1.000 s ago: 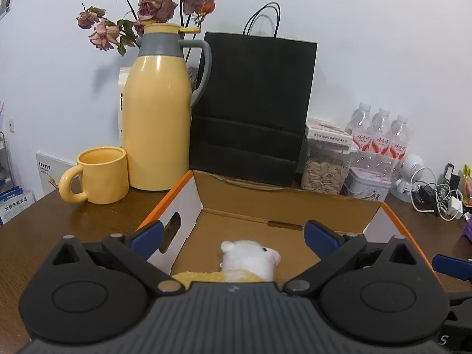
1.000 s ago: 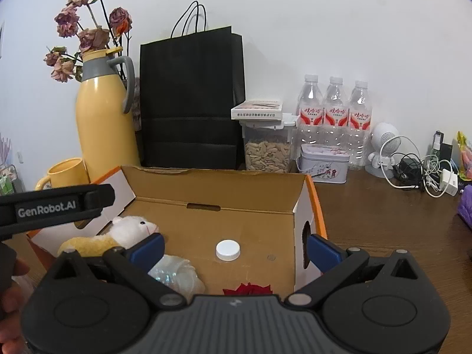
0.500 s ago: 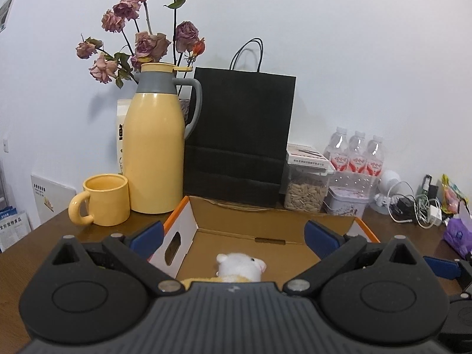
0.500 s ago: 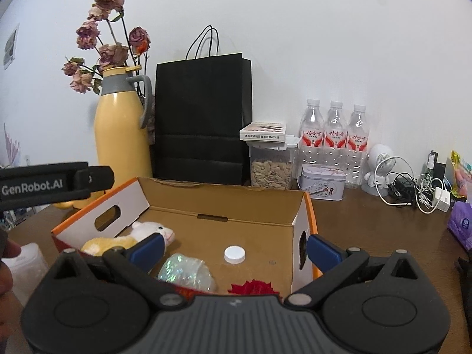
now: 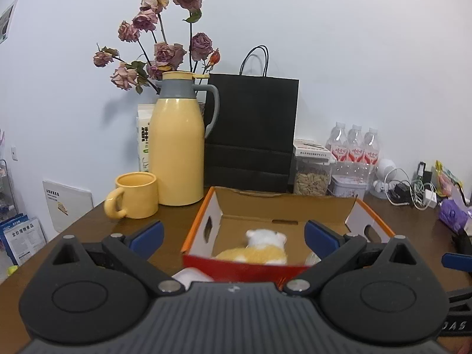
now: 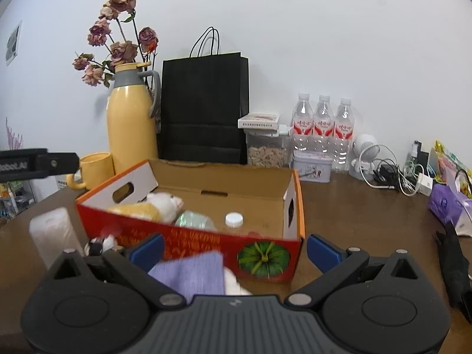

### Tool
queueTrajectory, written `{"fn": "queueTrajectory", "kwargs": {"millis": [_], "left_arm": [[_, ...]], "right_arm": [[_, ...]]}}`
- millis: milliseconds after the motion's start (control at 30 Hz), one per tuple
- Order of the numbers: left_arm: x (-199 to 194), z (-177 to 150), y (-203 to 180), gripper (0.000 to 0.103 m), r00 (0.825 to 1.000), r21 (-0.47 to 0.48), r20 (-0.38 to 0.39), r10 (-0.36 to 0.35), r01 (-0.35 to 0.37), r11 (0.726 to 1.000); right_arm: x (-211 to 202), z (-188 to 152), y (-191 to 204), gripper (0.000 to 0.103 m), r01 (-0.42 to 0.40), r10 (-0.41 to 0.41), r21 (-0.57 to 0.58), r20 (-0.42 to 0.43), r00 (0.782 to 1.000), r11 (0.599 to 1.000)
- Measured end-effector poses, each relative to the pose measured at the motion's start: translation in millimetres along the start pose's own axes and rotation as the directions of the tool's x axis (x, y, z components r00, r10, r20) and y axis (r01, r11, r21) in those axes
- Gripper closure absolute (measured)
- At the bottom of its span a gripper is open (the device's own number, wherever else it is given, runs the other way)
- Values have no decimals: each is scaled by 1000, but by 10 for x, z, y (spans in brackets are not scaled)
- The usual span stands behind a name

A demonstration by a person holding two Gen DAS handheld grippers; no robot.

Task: Organize objects
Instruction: 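Grasp the purple cloth pouch with the right gripper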

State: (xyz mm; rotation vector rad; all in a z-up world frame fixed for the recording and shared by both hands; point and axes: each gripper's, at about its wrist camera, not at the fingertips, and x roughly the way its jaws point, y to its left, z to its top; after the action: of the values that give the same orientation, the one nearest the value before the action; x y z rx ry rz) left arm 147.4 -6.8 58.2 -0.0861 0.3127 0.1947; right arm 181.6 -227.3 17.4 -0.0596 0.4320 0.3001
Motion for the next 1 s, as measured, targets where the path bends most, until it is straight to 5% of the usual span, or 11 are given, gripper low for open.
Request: {"fn": "queueTrajectory", "kwargs": {"millis": [533,1000], "left_arm": [[-335,-413,605,0,993,6,-107,46,-46,999],[-417,-545,803,0,990,-16,-133,44,-46,999]], "right_arm": [[-263,-440,96,0,-2,2,5,-95,995,1000],[96,-404,531,0,-34,19,-130,-114,993,991]]}}
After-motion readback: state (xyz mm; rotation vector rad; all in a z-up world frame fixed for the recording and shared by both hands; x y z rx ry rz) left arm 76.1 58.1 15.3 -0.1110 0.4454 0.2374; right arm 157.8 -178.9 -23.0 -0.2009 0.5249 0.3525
